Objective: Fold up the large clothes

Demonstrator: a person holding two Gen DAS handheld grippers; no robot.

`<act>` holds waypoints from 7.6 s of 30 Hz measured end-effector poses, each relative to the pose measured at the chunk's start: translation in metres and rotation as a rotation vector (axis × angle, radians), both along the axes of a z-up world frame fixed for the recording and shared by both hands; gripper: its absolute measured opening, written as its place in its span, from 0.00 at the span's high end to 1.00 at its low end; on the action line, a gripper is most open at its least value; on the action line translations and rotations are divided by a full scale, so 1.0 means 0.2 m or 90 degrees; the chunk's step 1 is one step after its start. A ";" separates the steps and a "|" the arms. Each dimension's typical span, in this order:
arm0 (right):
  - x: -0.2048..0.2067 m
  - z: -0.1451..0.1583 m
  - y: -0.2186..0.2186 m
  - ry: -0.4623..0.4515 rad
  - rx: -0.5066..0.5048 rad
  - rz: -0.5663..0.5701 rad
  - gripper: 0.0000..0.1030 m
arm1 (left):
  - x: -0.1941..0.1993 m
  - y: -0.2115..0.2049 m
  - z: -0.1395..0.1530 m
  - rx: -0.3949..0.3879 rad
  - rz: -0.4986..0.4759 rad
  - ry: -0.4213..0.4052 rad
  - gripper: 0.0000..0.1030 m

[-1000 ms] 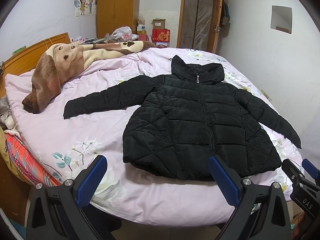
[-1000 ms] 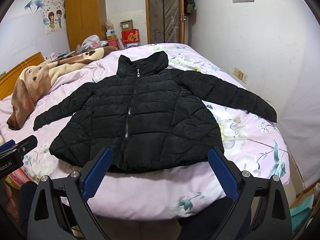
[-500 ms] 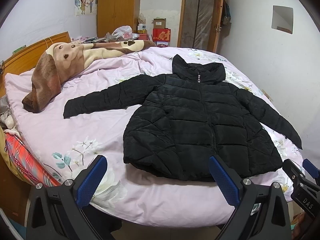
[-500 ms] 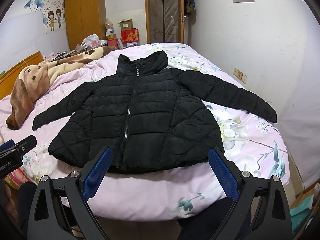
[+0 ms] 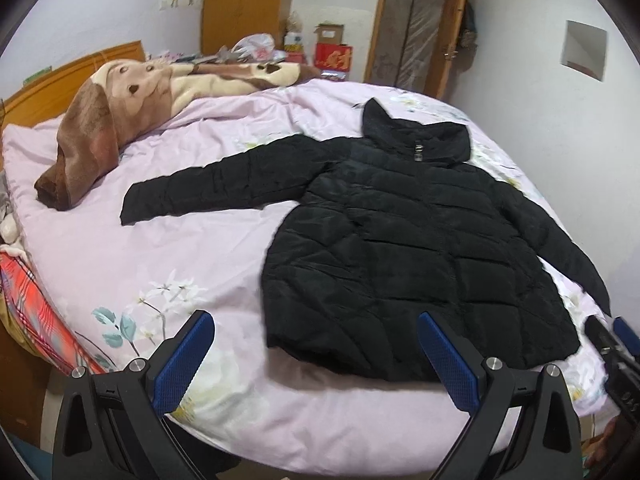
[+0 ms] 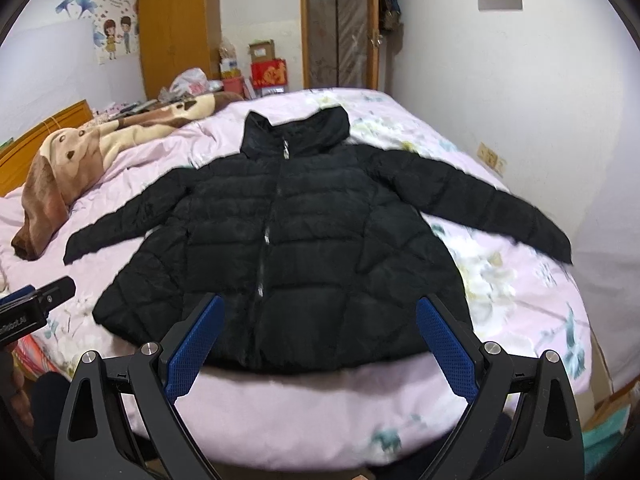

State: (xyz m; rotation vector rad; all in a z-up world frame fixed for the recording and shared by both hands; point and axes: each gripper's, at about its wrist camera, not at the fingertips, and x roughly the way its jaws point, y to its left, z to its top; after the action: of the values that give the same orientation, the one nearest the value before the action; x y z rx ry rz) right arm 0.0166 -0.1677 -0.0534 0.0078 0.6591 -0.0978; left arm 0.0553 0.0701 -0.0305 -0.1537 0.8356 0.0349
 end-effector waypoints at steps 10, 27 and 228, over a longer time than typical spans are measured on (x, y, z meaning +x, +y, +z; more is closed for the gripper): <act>0.38 -0.05 0.16 -0.003 0.030 0.073 0.06 | 0.36 0.54 -0.16 -0.085 0.111 0.017 0.00; 0.94 -0.25 0.55 0.032 -0.026 0.180 0.06 | 1.01 1.36 -0.69 -0.218 0.346 0.095 0.01; 0.65 -0.11 -1.86 -0.079 0.212 -0.393 0.91 | 1.25 -1.17 -0.26 0.012 -0.293 0.059 0.30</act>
State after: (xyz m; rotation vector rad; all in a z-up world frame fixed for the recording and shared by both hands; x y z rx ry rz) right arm 0.1471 -0.5403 -0.0760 0.5372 0.5235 -0.5768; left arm 0.3062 -0.1632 -0.0829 0.0609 0.9457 -0.3841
